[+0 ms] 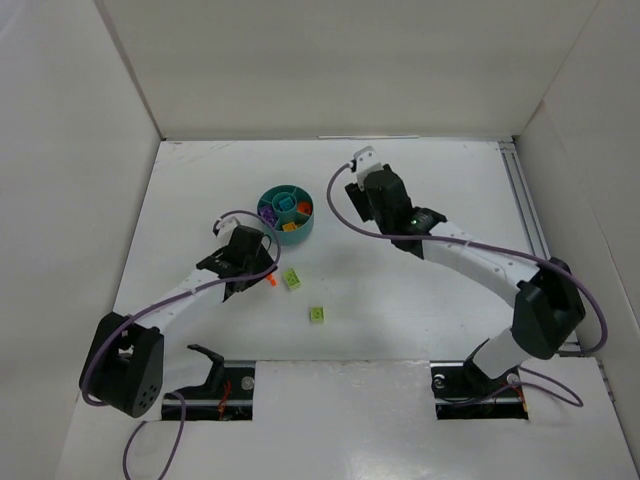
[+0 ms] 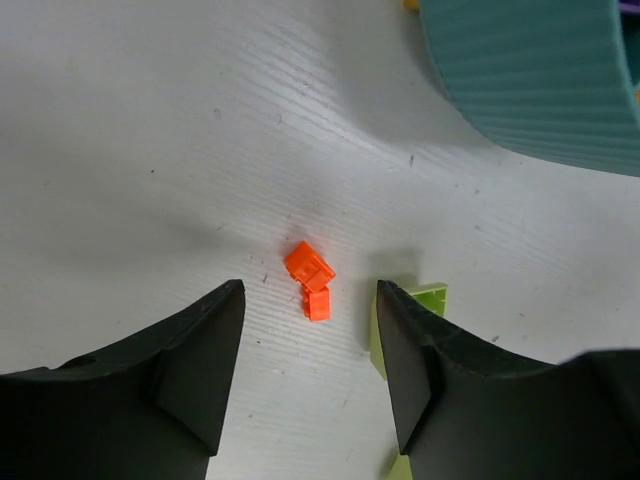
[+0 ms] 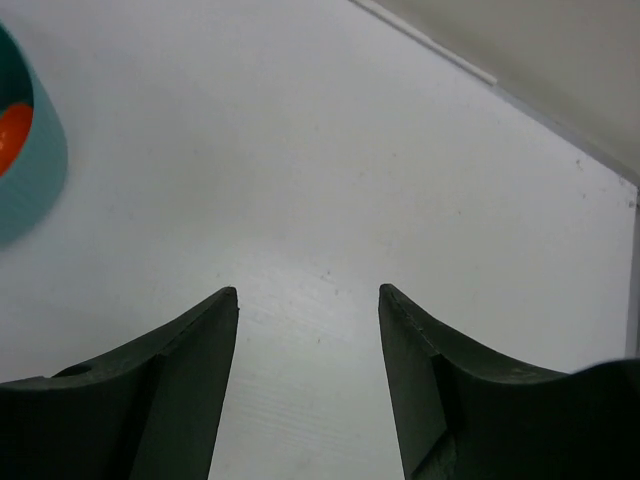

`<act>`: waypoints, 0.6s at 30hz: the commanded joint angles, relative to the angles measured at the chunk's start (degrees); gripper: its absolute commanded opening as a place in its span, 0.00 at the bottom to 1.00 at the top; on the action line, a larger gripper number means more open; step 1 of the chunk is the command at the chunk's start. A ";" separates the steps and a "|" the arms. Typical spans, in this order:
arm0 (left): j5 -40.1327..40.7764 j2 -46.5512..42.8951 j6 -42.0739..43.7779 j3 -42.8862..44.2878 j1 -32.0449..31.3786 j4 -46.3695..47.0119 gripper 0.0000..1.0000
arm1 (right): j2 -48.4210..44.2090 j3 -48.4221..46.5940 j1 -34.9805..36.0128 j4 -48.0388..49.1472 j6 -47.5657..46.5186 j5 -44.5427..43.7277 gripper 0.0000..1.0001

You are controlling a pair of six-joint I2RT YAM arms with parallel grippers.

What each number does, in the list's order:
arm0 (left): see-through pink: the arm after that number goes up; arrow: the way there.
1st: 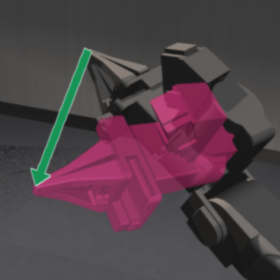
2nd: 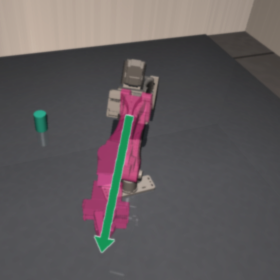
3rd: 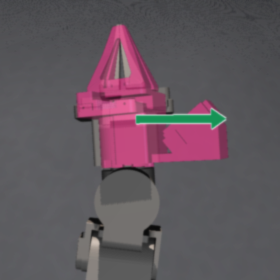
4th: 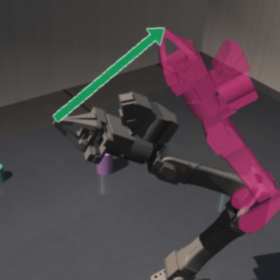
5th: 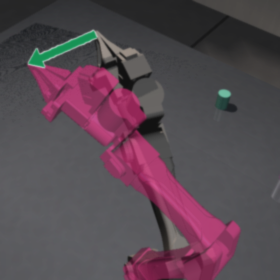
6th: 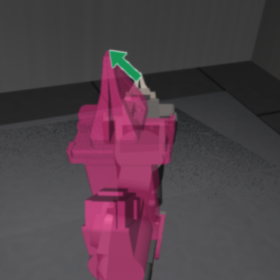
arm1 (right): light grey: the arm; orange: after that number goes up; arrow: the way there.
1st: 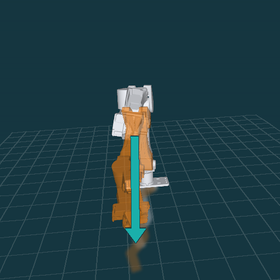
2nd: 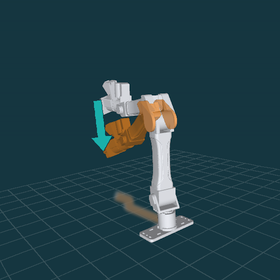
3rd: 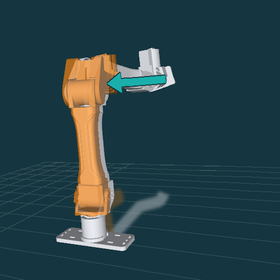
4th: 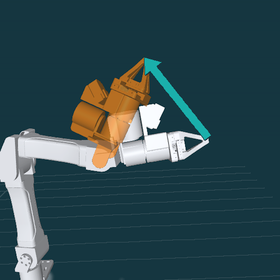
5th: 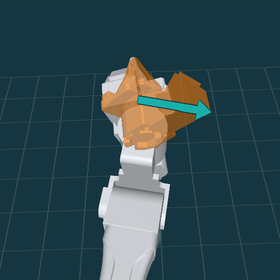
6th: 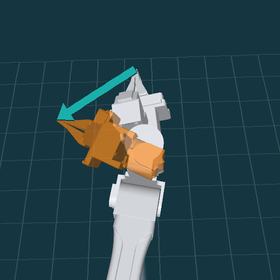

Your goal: Sort the legos into containers by color

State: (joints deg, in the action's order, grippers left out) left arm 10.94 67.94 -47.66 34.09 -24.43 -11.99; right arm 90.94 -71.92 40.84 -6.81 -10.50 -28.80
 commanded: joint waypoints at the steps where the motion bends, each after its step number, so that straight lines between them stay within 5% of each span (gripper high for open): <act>1: 1.72 1.31 -3.05 -1.21 -0.71 -1.37 0.51 | -5.92 6.94 -0.05 1.80 2.93 -0.12 0.64; 18: 5.76 11.94 -7.89 1.16 -3.52 -1.37 0.40 | -21.85 24.28 -7.09 2.94 5.93 3.92 0.64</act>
State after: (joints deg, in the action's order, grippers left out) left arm 15.62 77.34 -54.39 35.53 -27.77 -10.90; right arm 70.43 -48.18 34.44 -6.37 -5.72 -25.54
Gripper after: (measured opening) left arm 0.399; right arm 0.635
